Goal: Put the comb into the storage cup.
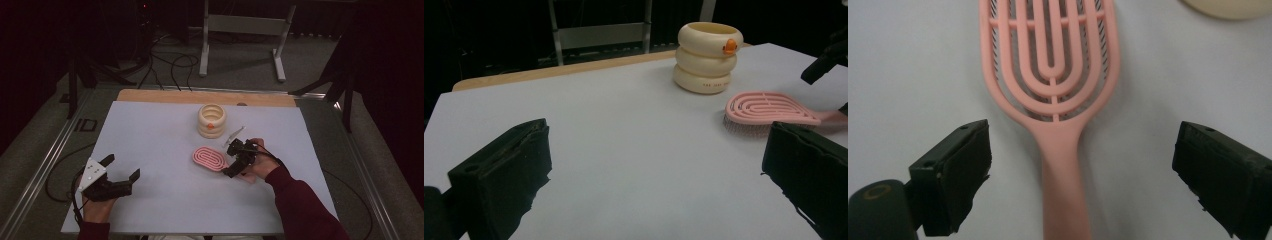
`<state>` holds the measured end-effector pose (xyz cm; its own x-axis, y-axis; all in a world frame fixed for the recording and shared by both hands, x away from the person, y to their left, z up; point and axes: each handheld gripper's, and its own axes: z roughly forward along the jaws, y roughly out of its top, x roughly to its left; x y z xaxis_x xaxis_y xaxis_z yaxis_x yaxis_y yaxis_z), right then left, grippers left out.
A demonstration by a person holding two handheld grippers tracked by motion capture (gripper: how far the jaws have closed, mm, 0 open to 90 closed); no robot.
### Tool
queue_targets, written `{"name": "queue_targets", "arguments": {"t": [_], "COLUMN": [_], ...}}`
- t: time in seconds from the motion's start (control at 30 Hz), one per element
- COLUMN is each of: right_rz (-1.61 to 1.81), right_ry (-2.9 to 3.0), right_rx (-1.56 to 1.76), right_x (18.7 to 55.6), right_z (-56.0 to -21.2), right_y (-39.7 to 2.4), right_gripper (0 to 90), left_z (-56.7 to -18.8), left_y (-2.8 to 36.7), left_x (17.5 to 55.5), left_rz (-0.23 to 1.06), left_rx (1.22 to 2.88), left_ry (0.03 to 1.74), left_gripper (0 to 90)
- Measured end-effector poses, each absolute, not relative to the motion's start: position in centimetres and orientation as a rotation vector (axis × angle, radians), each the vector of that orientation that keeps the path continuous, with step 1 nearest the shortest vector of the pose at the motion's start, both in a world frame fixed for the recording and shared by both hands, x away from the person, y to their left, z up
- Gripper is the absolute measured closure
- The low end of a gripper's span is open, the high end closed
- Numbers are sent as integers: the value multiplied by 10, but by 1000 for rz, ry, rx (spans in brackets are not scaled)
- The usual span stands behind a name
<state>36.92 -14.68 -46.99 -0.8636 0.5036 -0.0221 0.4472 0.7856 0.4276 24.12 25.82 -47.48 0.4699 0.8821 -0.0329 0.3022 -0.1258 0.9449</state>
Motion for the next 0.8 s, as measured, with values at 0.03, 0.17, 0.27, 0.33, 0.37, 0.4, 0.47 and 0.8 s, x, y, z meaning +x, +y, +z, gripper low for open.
{"name": "queue_targets", "arguments": {"t": [0.03, 0.17, 0.27, 0.33, 0.37, 0.4, 0.47, 0.8], "right_rz": [621, 605, 581, 565, 565, 559, 546, 500], "right_ry": [2842, 2864, 2889, 2902, 2907, 2909, 2921, 2973], "right_rx": [744, 746, 752, 745, 750, 766, 781, 714], "right_x": [370, 374, 373, 375, 376, 377, 378, 378], "right_z": [-472, -478, -483, -485, -486, -487, -490, -495], "right_y": [-147, -148, -146, -147, -147, -147, -148, -144], "right_gripper": [86, 91, 91, 90, 90, 91, 90, 331], "left_z": [-475, -475, -475, -475, -475, -475, -474, -475], "left_y": [258, 258, 258, 258, 258, 258, 259, 259], "left_x": [241, 241, 241, 241, 241, 241, 241, 241], "left_rz": [694, 694, 694, 695, 695, 695, 696, 695], "left_rx": [1673, 1673, 1672, 1672, 1672, 1673, 1671, 1671], "left_ry": [1031, 1031, 1030, 1031, 1030, 1030, 1031, 1032], "left_gripper": [1, 1, 1, 1, 1, 1, 1, 1]}}
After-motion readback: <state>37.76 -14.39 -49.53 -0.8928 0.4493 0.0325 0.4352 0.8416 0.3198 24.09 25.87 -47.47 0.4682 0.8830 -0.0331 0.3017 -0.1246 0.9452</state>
